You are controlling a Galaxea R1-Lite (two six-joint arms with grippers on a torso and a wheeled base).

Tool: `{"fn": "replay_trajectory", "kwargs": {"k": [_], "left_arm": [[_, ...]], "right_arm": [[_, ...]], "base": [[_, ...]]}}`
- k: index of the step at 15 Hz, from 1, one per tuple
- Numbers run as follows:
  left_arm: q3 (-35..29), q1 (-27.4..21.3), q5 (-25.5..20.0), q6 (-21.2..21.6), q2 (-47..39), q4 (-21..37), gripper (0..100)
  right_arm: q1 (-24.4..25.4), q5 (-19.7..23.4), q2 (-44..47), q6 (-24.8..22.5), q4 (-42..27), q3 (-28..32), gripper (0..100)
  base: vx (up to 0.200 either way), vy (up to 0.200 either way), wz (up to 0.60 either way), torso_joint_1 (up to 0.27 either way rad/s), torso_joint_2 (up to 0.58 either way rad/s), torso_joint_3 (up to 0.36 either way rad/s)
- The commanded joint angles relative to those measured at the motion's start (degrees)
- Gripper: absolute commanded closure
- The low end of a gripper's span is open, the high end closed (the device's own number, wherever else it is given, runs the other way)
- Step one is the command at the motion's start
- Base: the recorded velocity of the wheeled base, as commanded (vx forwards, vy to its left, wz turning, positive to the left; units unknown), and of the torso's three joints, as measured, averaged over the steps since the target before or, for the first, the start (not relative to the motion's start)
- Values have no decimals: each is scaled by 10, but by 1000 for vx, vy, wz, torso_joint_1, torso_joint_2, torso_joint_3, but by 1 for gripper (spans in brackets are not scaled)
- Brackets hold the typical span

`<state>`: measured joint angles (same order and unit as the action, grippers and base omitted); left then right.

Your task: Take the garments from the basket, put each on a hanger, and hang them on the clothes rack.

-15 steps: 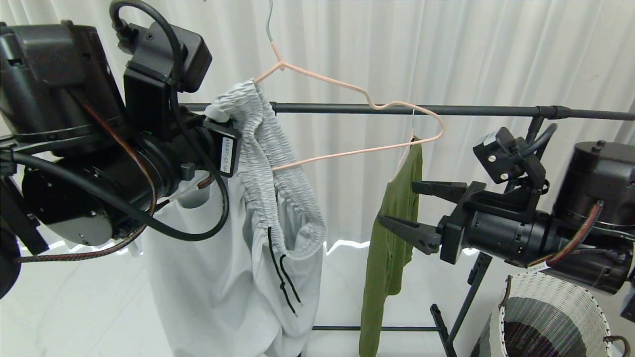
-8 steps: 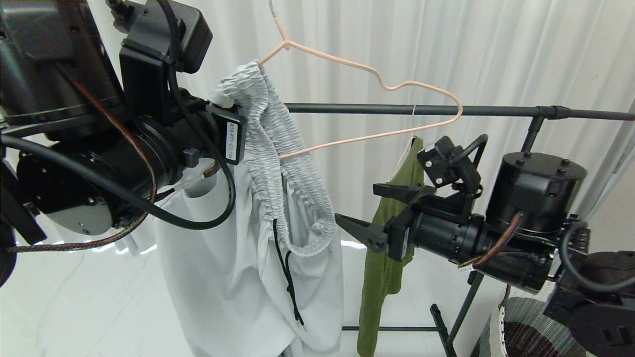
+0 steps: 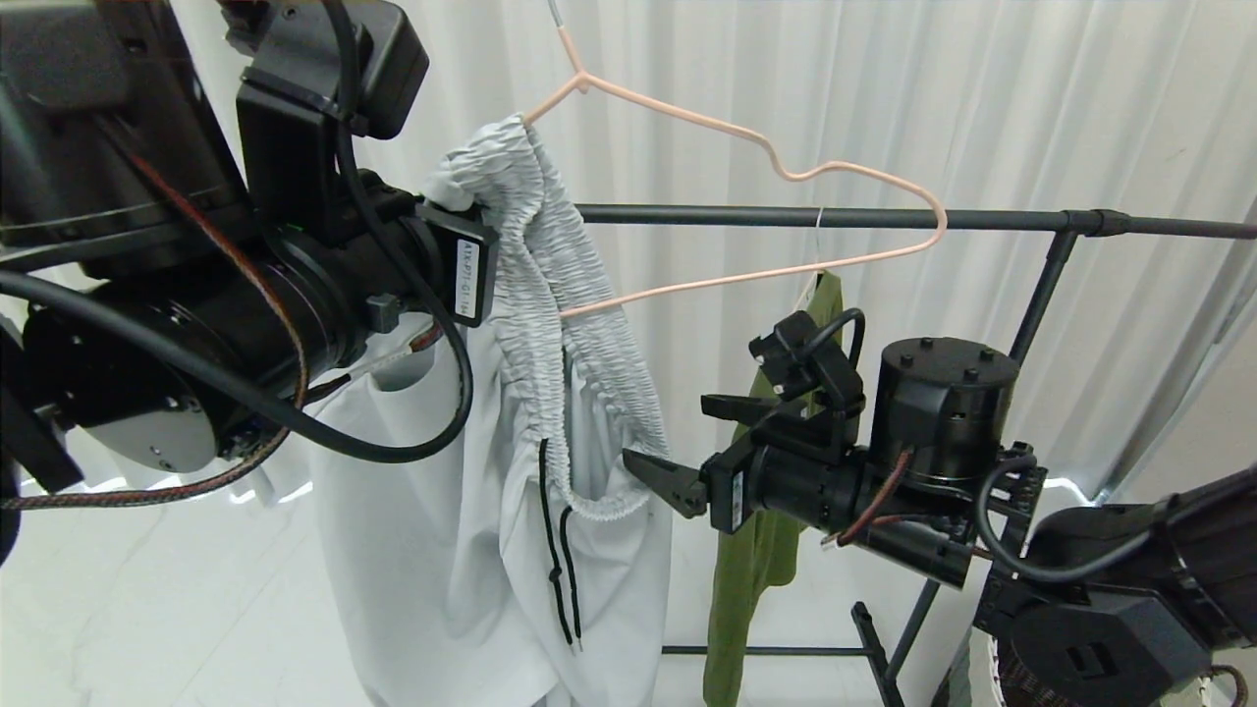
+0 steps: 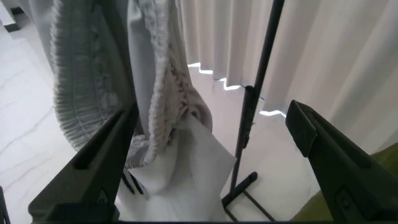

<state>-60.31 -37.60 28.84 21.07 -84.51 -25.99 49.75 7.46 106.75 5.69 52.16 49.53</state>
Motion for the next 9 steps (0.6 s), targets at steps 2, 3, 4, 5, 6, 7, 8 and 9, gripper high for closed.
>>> {"fn": "replay_trajectory", "kwargs": {"k": [2,3,4,5,6,7,8,9], "left_arm": [[1,-11,0,0,7,0,100],[2,-12,0,1,7,0,100],[2,-12,0,1,7,0,100],[4,-12,0,0,8,0,100],[5,-11,1,0,9,0,100],[6,-8,2,1,13,0,100],[11,-1,2,5,14,0,100],[18,11,2,16,17,0,100]], "right_arm": [[1,0,8,1,0,0,100],[1,-1,7,1,0,0,100],[1,-1,6,1,0,0,100],[-1,-2,5,2,0,-1,100],[-2,-2,3,2,0,-2,100],[-11,-3,-7,5,0,-2,100],[-22,-3,-14,6,0,-2,100],[-33,-6,-22,6,0,-3,100]], "base": [[0,0,0,0,0,0],[0,0,0,0,0,0],[0,0,0,0,0,0],[0,0,0,0,0,0],[0,0,0,0,0,0],[0,0,0,0,0,0],[0,0,0,0,0,0],[0,0,0,0,0,0]]}}
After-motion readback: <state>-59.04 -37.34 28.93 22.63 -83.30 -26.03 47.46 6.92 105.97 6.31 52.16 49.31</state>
